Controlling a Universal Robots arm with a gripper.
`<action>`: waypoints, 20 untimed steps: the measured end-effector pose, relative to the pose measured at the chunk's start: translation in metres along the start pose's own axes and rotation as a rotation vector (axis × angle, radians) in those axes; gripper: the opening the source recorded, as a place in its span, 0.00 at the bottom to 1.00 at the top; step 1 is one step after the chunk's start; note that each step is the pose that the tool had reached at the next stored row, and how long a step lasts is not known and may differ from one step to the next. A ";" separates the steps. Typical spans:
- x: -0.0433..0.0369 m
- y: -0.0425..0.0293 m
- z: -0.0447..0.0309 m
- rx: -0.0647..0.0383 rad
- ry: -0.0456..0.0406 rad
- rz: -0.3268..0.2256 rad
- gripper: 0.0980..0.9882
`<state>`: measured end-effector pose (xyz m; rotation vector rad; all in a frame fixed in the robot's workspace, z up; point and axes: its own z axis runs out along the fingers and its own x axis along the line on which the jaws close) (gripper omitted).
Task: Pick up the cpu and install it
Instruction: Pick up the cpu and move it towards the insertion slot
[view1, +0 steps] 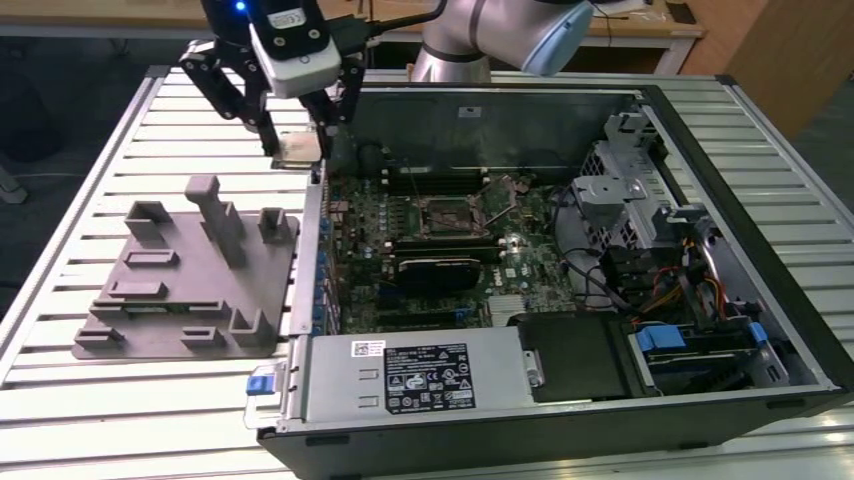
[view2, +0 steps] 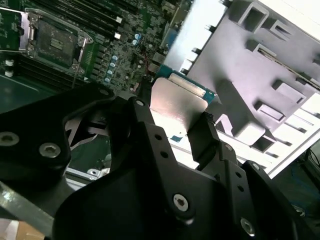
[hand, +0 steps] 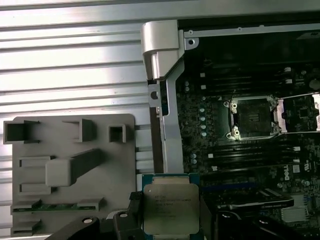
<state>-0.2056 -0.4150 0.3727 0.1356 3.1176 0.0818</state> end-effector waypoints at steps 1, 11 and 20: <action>-0.0026 0.0002 0.0000 0.000 0.0001 0.000 0.50; -0.0292 0.0025 0.0006 0.000 0.0004 0.000 0.50; -0.0543 0.0047 0.0012 0.000 0.0008 0.000 0.50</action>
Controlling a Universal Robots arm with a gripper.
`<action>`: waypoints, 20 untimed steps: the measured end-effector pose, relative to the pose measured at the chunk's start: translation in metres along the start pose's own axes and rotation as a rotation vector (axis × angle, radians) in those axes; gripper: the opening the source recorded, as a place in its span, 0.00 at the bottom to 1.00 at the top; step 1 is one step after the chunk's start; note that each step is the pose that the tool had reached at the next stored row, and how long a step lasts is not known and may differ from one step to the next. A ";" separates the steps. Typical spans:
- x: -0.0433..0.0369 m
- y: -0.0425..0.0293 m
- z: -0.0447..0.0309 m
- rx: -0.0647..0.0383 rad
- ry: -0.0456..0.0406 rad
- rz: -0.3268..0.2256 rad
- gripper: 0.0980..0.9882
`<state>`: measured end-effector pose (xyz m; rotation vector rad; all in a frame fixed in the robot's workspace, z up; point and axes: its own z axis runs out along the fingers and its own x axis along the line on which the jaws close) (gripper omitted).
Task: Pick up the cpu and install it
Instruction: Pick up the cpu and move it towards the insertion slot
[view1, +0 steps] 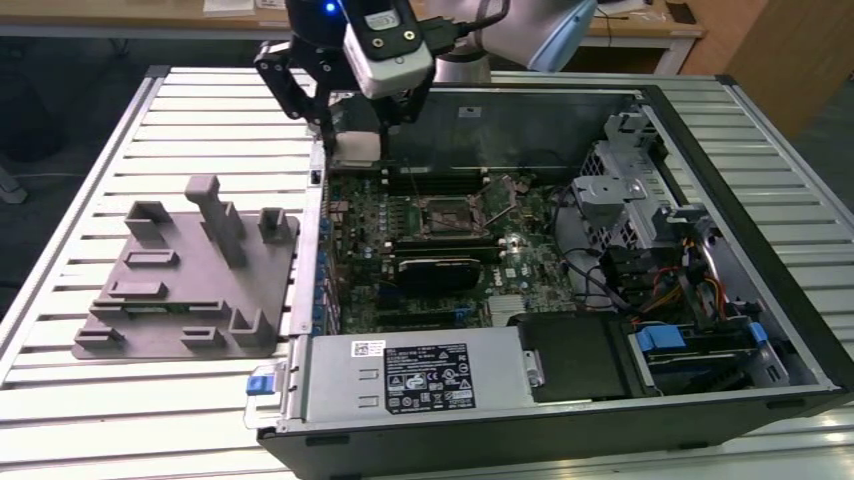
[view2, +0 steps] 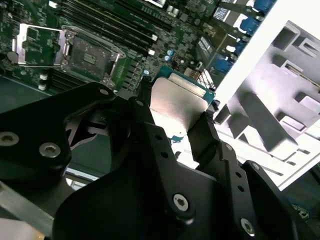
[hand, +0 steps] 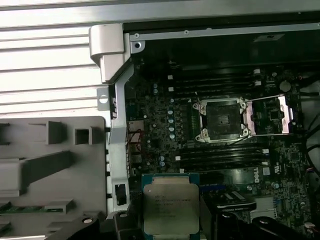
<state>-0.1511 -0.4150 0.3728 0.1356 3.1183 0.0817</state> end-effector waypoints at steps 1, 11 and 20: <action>-0.0030 0.0003 0.0001 0.000 0.0001 0.000 0.50; -0.0350 0.0030 0.0007 0.000 0.0009 0.000 0.50; -0.0650 0.0056 0.0014 0.000 0.0016 0.000 0.50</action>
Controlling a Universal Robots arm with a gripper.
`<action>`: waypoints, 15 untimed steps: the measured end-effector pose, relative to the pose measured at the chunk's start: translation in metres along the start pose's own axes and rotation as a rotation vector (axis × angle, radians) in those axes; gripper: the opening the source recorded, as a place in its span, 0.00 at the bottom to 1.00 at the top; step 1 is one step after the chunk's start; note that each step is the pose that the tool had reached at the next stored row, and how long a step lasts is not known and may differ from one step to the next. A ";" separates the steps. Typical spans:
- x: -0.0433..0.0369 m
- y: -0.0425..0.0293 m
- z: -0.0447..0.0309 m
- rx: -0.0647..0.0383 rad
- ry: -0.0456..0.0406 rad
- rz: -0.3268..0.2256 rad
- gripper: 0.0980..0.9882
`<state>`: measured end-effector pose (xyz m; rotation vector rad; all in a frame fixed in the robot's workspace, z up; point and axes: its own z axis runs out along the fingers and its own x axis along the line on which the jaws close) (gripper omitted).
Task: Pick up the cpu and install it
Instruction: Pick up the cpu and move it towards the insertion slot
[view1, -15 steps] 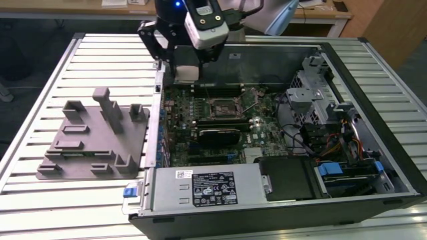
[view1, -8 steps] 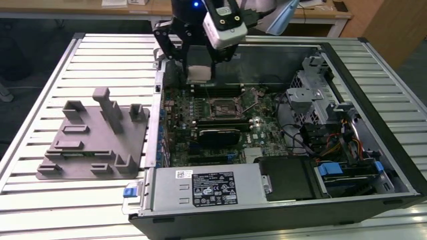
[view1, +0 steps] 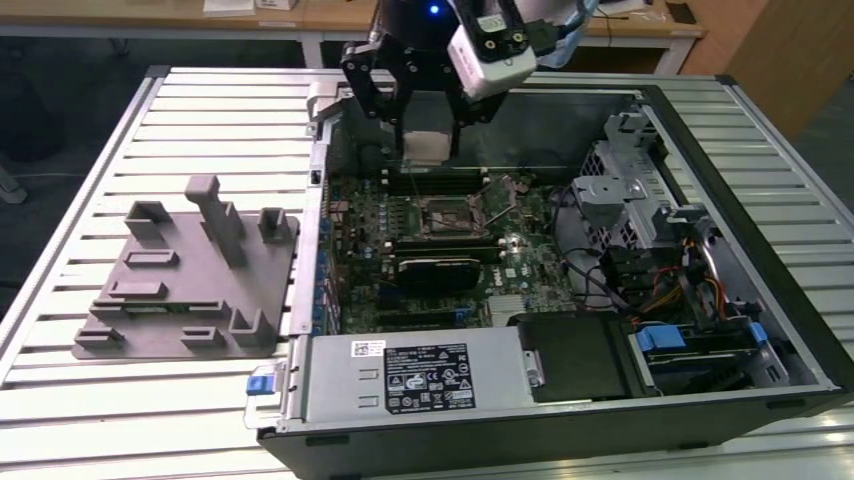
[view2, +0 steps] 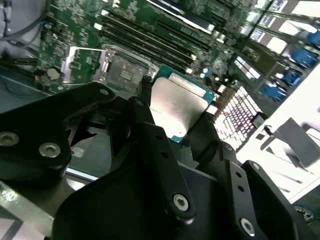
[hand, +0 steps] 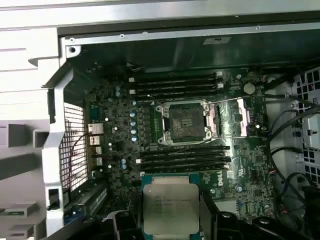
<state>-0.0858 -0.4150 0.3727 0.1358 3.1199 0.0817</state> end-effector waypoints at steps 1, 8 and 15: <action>-0.0033 0.0003 0.0001 0.000 0.0001 0.000 0.50; -0.0302 0.0026 0.0006 0.000 0.0011 0.000 0.50; -0.0588 0.0051 0.0012 0.000 0.0021 0.000 0.50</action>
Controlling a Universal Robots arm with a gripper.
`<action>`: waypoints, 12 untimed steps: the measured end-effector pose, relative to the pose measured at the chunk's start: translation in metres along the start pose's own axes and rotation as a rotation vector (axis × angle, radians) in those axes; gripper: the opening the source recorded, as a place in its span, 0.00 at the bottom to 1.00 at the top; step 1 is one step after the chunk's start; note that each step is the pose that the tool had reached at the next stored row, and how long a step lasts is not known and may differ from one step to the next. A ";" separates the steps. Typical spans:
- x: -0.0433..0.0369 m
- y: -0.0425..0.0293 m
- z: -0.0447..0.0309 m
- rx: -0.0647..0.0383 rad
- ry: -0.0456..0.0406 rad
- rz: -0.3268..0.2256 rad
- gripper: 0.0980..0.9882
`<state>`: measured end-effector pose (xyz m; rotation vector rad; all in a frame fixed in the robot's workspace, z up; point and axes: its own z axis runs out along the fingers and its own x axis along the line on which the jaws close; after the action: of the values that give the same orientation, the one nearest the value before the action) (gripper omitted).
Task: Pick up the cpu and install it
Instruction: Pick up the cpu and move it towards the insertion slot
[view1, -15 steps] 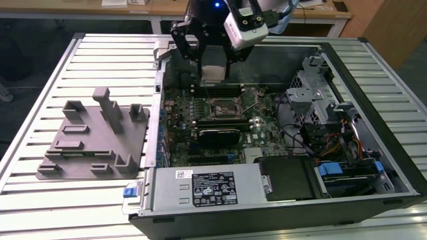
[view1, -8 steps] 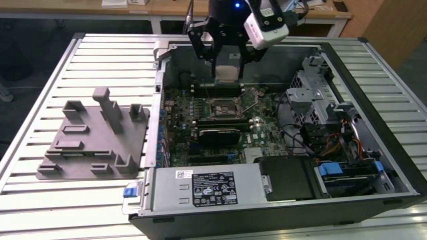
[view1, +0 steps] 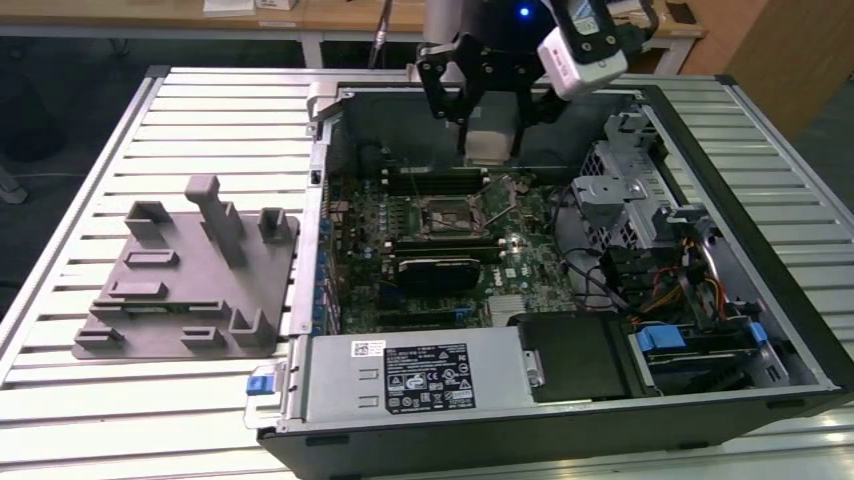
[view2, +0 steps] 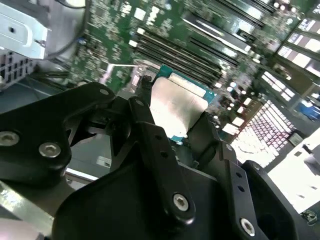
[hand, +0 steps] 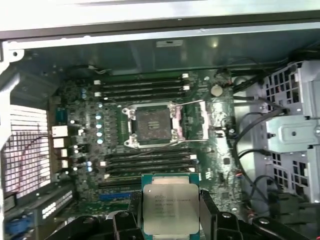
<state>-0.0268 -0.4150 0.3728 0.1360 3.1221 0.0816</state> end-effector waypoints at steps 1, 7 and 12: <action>-0.0032 0.0002 0.0000 0.000 0.0002 0.000 0.50; -0.0048 0.0000 0.0073 0.000 0.0001 0.000 0.50; -0.0047 -0.0004 0.0164 0.000 0.0002 0.000 0.50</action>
<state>-0.0218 -0.4150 0.3564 0.1360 3.1223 0.0816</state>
